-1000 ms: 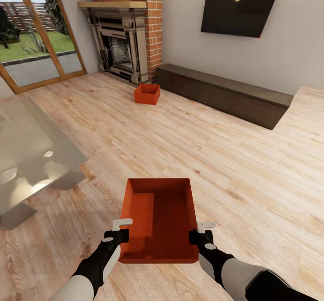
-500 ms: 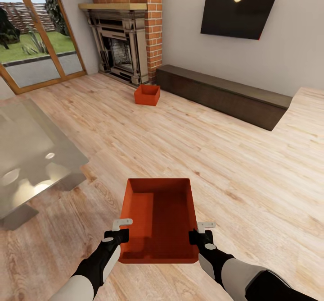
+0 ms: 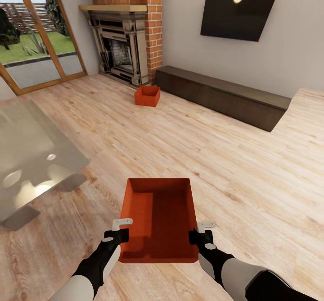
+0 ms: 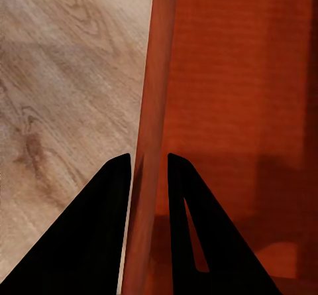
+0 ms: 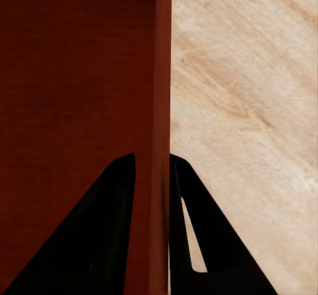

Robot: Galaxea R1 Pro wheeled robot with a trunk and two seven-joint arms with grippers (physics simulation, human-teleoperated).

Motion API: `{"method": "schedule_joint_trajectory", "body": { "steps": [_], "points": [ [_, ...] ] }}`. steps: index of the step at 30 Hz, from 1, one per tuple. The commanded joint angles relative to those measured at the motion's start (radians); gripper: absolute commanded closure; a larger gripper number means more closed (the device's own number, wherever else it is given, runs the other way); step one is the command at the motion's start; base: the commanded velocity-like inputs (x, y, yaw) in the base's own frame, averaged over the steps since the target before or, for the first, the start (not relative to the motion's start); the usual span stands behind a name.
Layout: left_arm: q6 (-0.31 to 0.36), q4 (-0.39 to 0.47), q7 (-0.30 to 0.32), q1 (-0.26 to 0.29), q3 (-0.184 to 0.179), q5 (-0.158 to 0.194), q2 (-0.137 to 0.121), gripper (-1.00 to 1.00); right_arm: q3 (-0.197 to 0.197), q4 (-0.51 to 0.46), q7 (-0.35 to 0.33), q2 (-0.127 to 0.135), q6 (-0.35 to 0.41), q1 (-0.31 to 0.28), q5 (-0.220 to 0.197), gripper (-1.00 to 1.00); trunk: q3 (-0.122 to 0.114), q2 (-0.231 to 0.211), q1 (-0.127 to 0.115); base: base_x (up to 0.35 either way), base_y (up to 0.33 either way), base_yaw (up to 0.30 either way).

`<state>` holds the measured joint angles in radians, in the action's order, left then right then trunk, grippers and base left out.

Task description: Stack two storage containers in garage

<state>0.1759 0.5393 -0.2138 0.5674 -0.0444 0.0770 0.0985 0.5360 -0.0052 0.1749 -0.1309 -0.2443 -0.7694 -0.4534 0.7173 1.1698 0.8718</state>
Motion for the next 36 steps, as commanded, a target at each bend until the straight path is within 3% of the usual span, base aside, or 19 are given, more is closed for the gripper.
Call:
{"method": "schedule_joint_trajectory", "body": {
  "steps": [1, 36],
  "points": [
    [0.008, 0.003, -0.015, 0.0, 0.006, -0.013, 0.0, 1.0, -0.024, 0.002, 0.006, 0.0, -0.007, -0.001, -0.022, 1.0, -0.003, -0.007, -0.004, 0.0, 0.0, 0.0],
    [0.008, 0.005, -0.015, 0.0, 0.006, -0.013, 0.0, 1.0, -0.024, 0.002, 0.006, 0.0, -0.009, -0.001, -0.022, 1.0, -0.112, -0.252, -0.138, 0.0, 0.0, 0.0]
  ]
}}
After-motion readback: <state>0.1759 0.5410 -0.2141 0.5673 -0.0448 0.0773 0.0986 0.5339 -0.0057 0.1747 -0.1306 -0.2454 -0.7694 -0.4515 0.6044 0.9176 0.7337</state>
